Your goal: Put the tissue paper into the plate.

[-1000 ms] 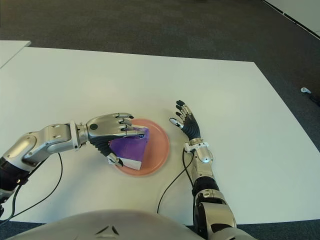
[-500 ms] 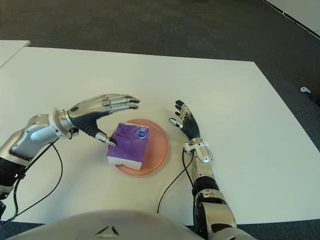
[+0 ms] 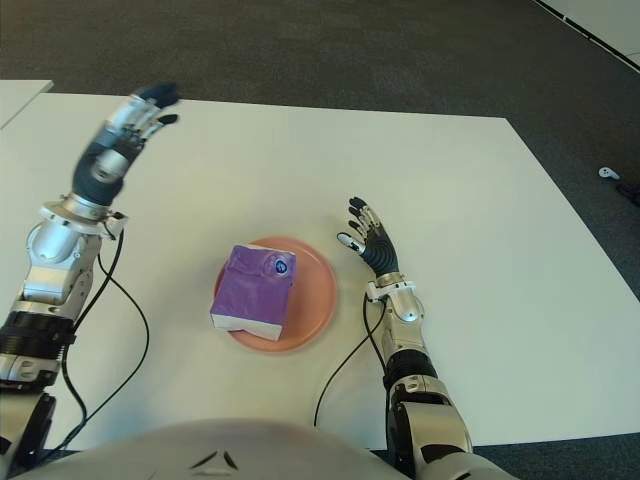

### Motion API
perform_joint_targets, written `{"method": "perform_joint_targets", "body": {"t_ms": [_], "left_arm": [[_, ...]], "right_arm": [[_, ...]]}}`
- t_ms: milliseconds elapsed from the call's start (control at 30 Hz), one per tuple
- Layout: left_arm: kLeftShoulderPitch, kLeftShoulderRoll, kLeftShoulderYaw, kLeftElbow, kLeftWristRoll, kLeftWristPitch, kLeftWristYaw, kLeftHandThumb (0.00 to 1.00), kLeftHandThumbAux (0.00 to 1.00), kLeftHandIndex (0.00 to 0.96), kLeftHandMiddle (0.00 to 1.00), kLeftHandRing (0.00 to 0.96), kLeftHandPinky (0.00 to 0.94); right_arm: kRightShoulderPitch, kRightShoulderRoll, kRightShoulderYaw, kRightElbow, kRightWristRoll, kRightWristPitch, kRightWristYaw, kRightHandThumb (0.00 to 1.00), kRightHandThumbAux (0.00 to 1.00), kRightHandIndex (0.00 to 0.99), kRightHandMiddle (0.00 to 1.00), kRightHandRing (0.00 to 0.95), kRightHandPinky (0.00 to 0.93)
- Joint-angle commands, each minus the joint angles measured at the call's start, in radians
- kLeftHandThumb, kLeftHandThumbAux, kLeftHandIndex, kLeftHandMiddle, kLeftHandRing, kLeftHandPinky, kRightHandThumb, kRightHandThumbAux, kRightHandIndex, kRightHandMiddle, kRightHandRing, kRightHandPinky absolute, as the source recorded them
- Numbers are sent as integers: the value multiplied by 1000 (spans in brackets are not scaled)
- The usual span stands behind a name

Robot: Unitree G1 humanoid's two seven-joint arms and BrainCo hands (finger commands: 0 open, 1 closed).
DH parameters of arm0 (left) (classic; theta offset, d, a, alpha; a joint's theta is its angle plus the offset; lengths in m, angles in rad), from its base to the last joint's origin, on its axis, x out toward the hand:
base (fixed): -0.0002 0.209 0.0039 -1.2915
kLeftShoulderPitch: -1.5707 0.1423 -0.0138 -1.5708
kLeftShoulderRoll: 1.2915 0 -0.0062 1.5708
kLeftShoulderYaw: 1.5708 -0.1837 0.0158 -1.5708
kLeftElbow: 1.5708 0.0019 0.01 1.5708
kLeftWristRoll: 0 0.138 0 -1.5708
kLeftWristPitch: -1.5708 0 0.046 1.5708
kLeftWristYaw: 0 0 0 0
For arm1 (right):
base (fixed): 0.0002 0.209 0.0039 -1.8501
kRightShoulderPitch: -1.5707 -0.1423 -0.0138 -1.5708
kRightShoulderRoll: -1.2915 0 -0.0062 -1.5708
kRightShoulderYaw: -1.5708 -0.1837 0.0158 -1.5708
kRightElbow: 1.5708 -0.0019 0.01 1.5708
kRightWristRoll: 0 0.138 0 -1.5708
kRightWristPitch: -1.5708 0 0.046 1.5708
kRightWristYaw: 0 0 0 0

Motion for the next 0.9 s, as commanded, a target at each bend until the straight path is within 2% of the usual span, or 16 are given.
{"method": "perform_joint_targets", "body": {"t_ms": [33,267,367,500,633,900], "left_arm": [[75,-97,111,118,-45,25,60,61,167,0,0,0,0],[81,-154,151,199,23,4,100,46,202,0,0,0,0],[73,-209,153,328,36,-31,91,36,230,3,0,0,0],[64,-235,164,449,56,-73,73,19,267,9,0,0,0],[85,-239,141,582,165,-92,140,4,294,2,0,0,0],[100,-277,116,628,294,-82,264,0,310,0,0,0,0]], "right_arm": [[169,55,25,125,-32,26,-12,0,602,0,0,0,0],[167,58,25,130,-24,16,-4,0,601,0,0,0,0],[166,60,24,131,-20,22,0,0,601,0,0,0,0],[165,61,24,134,-20,24,1,0,607,0,0,0,0],[164,60,24,142,-22,29,-2,0,622,0,0,0,0],[164,54,20,135,-18,35,2,0,641,0,0,0,0]]}}
